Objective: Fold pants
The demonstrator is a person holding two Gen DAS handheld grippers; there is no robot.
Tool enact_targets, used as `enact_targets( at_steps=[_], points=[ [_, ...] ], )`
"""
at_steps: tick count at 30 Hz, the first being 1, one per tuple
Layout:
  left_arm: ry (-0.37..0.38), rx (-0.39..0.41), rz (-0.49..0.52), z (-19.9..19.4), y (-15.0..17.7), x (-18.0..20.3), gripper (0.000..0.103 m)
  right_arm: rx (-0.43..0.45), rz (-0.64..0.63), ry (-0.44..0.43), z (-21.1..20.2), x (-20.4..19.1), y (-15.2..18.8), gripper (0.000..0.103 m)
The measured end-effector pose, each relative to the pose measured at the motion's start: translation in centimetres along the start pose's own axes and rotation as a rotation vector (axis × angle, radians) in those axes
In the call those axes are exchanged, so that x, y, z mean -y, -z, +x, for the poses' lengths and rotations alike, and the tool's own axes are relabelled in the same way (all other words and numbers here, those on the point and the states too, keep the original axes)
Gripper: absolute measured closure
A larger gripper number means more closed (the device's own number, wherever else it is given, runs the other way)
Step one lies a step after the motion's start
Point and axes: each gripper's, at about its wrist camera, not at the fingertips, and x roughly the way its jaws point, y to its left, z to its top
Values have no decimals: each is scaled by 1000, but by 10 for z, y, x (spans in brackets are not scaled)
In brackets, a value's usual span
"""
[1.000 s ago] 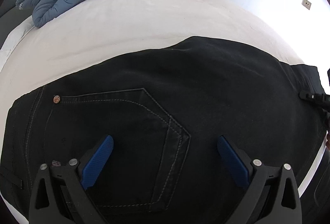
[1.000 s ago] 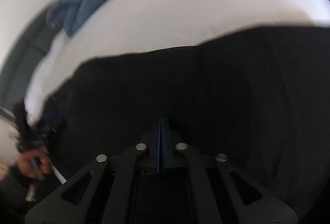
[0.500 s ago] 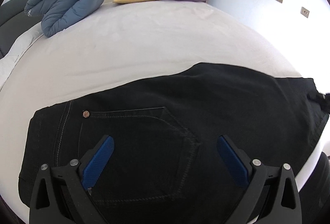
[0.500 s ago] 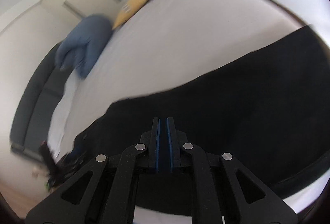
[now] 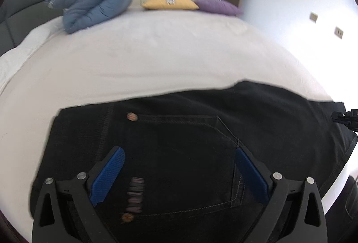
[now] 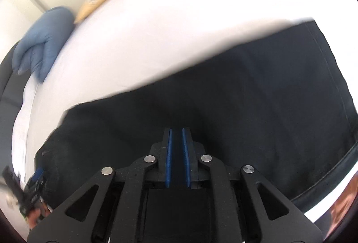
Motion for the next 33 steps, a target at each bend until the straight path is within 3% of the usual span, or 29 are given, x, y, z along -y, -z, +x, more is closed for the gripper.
enact_targets(
  at_steps=[1, 2, 3, 6, 8, 10, 12, 14, 16, 17, 18, 20, 23, 26, 27, 28, 29, 30, 33],
  points=[
    [-12, 11, -12, -3, 0, -4, 2, -15, -48, -66, -2, -26, 1, 65],
    [-23, 21, -22, -8, 0, -10, 2, -40, -104, -142, -1, -56, 8, 29],
    [-47, 34, -21, -13, 1, -16, 2, -56, -156, -240, 2, -87, 16, 20],
    [-110, 27, -6, -14, 7, -29, 2, -127, -223, -479, 21, -156, 35, 20],
    [-135, -4, -24, -3, 9, -40, 6, -212, -220, -562, 51, -205, 41, 20],
    [-133, -46, -67, 10, 10, -51, 12, -269, -226, -614, 80, -239, 50, 22],
    [-148, -113, -74, 35, 7, -59, 12, -343, -213, -633, 115, -273, 61, 22],
    [-142, -125, -54, 47, 10, -60, 10, -405, -216, -624, 146, -295, 73, 26],
    [-133, -140, -46, 53, 11, -61, 9, -400, -250, -558, 167, -310, 83, 45],
    [-121, -144, -49, 55, 10, -62, 8, -386, -265, -520, 172, -307, 75, 64],
    [-105, -144, -60, 56, 10, -65, 8, -377, -250, -498, 176, -301, 69, 83],
    [-92, -133, -66, 55, 12, -67, 8, -348, -153, -421, 184, -271, 47, 103],
    [-76, -123, -64, 52, 12, -71, 8, -290, -25, -415, 190, -240, 32, 103],
    [-59, -131, -66, 52, 12, -75, 8, -179, 15, -285, 161, -221, 26, 103],
    [-64, -135, -61, 52, 13, -74, 8, -151, 33, -257, 143, -198, 14, 97],
    [-67, -138, -58, 55, 10, -75, 7, -114, 36, -278, 123, -197, 13, 95],
    [-65, -141, -56, 57, 8, -74, 6, -100, 22, -352, 110, -204, 18, 95],
    [-67, -146, -51, 59, 8, -73, 6, -127, -11, -432, 104, -220, 27, 95],
    [-71, -154, -40, 59, 7, -71, 4, -248, -177, -515, 114, -274, 55, 95]
  ],
)
